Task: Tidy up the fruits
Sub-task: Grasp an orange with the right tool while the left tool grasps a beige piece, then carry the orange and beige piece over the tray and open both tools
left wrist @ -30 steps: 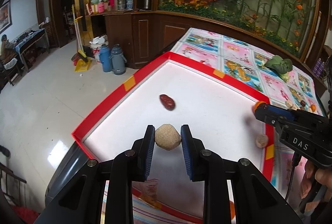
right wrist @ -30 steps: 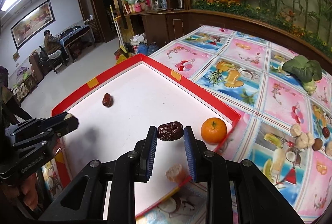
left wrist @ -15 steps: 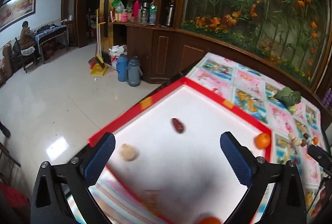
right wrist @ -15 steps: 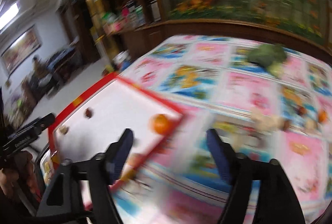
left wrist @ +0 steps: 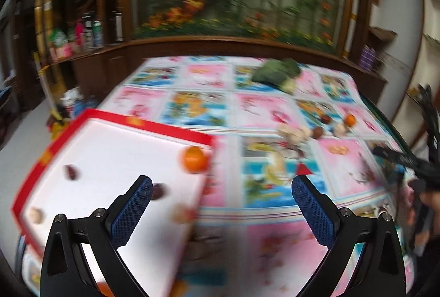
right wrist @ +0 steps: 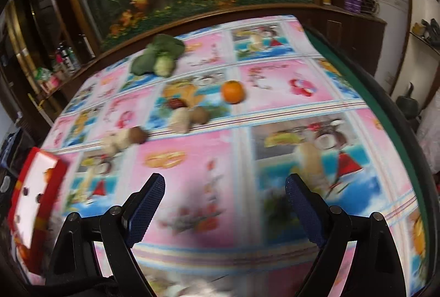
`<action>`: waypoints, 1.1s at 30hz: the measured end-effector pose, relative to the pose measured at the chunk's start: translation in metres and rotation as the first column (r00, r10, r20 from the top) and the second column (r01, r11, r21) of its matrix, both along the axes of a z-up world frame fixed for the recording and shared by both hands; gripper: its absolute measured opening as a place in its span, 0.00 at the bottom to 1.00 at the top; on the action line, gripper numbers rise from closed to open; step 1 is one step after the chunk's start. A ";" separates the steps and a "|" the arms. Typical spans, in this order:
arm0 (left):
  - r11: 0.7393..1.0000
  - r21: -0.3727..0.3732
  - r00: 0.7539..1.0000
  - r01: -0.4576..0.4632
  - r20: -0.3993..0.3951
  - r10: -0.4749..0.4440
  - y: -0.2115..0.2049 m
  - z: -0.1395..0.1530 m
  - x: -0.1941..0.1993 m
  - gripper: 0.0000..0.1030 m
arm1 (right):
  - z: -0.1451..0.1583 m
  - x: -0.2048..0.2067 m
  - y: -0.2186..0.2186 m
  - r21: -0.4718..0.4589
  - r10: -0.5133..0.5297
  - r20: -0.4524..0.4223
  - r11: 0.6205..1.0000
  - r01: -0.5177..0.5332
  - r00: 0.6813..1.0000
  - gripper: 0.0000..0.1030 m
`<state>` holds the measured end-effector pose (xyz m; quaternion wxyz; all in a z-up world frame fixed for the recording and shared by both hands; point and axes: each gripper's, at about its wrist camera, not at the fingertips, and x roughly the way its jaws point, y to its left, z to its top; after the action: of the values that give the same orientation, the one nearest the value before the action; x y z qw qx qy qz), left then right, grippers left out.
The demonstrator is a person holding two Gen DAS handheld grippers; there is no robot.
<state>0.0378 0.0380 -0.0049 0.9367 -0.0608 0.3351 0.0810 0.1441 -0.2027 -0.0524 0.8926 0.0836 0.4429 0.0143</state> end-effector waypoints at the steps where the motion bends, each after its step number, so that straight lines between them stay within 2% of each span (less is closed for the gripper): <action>1: 1.000 0.004 1.000 0.011 -0.018 -0.011 -0.002 -0.002 0.010 0.99 | -0.001 0.007 -0.004 0.000 -0.008 0.000 1.000 0.008 1.000 0.87; 5: 0.999 0.002 0.996 0.054 -0.067 -0.054 -0.011 -0.014 0.042 0.99 | -0.008 0.045 -0.010 0.002 -0.018 -0.006 1.000 0.018 1.000 0.78; 9: 0.997 0.021 0.994 0.068 -0.088 -0.066 -0.019 -0.022 0.072 0.99 | -0.012 0.088 -0.011 0.011 -0.026 -0.014 1.000 0.026 1.000 0.68; 12: 0.997 0.006 0.992 0.077 -0.101 -0.076 -0.025 -0.028 0.092 0.99 | -0.018 0.114 -0.007 0.012 -0.026 -0.037 1.000 0.026 0.999 0.62; 13: 0.997 0.004 0.992 0.079 -0.097 -0.078 -0.027 -0.029 0.097 0.99 | -0.022 0.122 -0.004 0.007 -0.015 -0.053 1.000 0.016 0.998 0.53; 14: 0.997 0.007 0.992 0.082 -0.101 -0.081 -0.030 -0.030 0.107 0.98 | -0.026 0.127 0.000 -0.004 -0.006 -0.069 1.000 0.005 0.998 0.40; 16: 0.995 0.006 0.990 0.096 -0.102 -0.095 -0.036 -0.036 0.123 0.98 | -0.028 0.129 0.007 -0.039 0.015 -0.059 0.999 -0.018 0.998 0.31; 20: 0.994 0.013 0.988 0.108 -0.115 -0.106 -0.047 -0.047 0.160 0.93 | -0.029 0.124 0.007 -0.042 0.027 -0.045 0.999 -0.029 0.999 0.31; 22: 0.992 0.035 0.980 0.123 -0.163 -0.115 -0.051 -0.057 0.176 0.75 | -0.029 0.122 0.005 -0.033 0.032 -0.042 0.999 -0.033 0.999 0.31; 23: 0.991 0.009 0.971 0.135 -0.202 -0.130 -0.051 -0.063 0.185 0.60 | -0.028 0.122 0.004 -0.029 0.032 -0.040 0.999 -0.033 0.999 0.31; 25: 0.993 0.018 0.975 0.115 -0.192 -0.109 -0.050 -0.064 0.195 0.49 | -0.028 0.118 0.001 -0.020 0.033 -0.037 0.999 -0.034 0.999 0.31; 27: 0.994 0.028 0.977 0.109 -0.189 -0.101 -0.048 -0.066 0.206 0.26 | -0.027 0.114 -0.001 -0.012 0.032 -0.035 0.999 -0.032 0.999 0.31; 29: 0.993 0.032 0.977 0.112 -0.187 -0.104 -0.046 -0.068 0.209 0.23 | -0.026 0.110 -0.002 -0.007 0.030 -0.035 1.000 -0.031 0.999 0.31; 33: 0.991 -0.015 0.974 0.131 -0.183 -0.131 -0.041 -0.071 0.197 0.23 | -0.022 0.092 -0.007 0.000 0.025 -0.034 1.000 -0.025 0.999 0.31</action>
<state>0.2344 -0.0027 -0.0756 0.9051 -0.0321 0.4233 0.0238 0.2366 -0.2100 -0.0743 0.8848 0.0780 0.4588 0.0241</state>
